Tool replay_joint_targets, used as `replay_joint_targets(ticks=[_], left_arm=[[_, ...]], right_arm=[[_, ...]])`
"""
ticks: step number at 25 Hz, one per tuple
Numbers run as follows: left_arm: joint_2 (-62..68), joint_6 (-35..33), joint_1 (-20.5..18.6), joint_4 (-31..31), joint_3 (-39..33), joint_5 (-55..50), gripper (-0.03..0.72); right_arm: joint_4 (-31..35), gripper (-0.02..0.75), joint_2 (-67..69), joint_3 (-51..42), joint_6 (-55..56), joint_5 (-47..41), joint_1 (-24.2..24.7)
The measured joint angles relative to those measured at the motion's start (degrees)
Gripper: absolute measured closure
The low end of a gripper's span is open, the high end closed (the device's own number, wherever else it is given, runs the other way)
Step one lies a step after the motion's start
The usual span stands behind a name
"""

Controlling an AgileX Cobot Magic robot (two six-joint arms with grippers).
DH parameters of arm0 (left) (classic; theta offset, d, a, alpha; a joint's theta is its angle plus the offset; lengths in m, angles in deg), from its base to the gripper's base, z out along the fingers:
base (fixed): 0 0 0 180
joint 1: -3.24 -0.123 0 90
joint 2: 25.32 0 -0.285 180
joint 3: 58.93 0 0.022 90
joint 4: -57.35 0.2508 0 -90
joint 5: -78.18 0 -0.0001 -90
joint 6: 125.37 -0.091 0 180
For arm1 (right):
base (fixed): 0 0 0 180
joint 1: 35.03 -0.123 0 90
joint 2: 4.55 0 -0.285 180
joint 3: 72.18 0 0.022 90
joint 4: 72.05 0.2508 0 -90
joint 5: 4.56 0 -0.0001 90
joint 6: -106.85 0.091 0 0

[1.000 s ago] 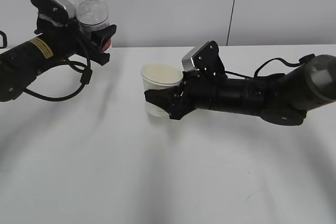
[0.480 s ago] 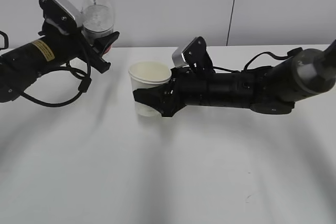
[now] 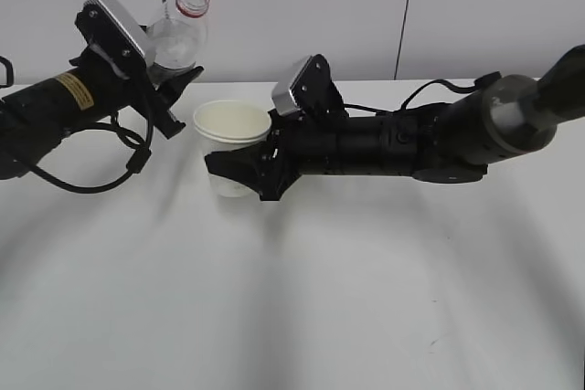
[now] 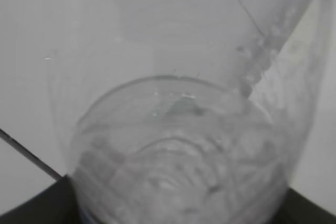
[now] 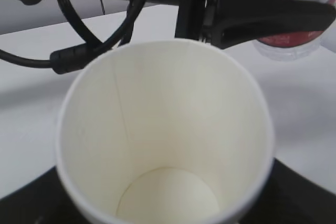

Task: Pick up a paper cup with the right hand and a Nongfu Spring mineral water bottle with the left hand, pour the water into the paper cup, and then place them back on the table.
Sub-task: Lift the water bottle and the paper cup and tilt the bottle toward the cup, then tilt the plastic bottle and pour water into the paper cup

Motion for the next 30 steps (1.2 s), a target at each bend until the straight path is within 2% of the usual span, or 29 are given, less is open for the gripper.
replay_joint_targets(ticks=[8,30], left_arm=[[0.0,-3.6,-1.3,-0.1,0.0,-0.1,0.279],[0.0,-16.5,-1.3,2.3,0.0,0.3,0.28]], right_arm=[[-0.5,0.246,0.0,1.4,-0.6,-0.6,0.0],[2.3,0.246,0.0,2.1,-4.5,-2.1,0.0]])
